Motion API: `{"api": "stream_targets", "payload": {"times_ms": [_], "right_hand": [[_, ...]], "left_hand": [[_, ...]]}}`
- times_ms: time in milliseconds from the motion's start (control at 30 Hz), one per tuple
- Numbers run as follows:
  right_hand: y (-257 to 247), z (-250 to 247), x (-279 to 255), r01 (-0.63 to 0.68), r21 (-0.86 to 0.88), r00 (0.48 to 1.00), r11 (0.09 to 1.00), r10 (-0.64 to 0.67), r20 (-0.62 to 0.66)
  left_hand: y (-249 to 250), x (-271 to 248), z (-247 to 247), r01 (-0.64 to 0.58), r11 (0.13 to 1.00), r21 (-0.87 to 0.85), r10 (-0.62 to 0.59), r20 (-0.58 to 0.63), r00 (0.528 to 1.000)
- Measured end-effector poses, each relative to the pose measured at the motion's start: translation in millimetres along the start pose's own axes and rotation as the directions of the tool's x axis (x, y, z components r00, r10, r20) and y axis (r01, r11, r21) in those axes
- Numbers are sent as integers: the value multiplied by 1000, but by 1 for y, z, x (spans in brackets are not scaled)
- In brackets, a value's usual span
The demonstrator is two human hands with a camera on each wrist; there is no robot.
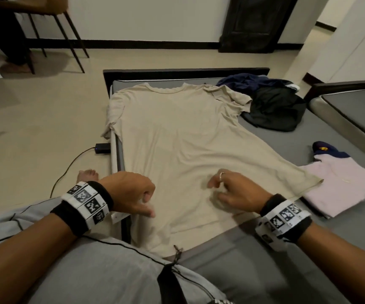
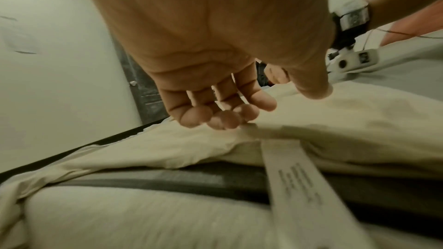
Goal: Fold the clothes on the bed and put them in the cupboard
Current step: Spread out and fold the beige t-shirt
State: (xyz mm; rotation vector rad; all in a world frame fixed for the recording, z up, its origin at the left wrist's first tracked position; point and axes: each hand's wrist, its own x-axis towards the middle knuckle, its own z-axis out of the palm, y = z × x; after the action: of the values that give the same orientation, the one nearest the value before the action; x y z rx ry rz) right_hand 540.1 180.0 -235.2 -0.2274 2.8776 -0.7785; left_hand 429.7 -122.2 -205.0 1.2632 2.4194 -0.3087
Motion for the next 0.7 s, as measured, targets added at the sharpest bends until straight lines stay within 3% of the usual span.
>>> {"api": "stream_targets", "payload": {"times_ms": [100,200,333,700], "right_hand": [[56,-20,-29,-127,-137,992,982,122,-42],[79,-34,-51,-152,-140,985,978,162,64],[78,-26,-62,-56,-129,993,990,68,92],[60,-1,-56,150,-385,983,911,-178,-37]], "left_hand": [[25,22,-6,-121,992,23,120,34,992],[59,46,-13,-137,990,33,137,6,991],[99,62,-12,-155,984,86,154,18,988],[113,55,-8,-165,977,136,157,66,985]]}}
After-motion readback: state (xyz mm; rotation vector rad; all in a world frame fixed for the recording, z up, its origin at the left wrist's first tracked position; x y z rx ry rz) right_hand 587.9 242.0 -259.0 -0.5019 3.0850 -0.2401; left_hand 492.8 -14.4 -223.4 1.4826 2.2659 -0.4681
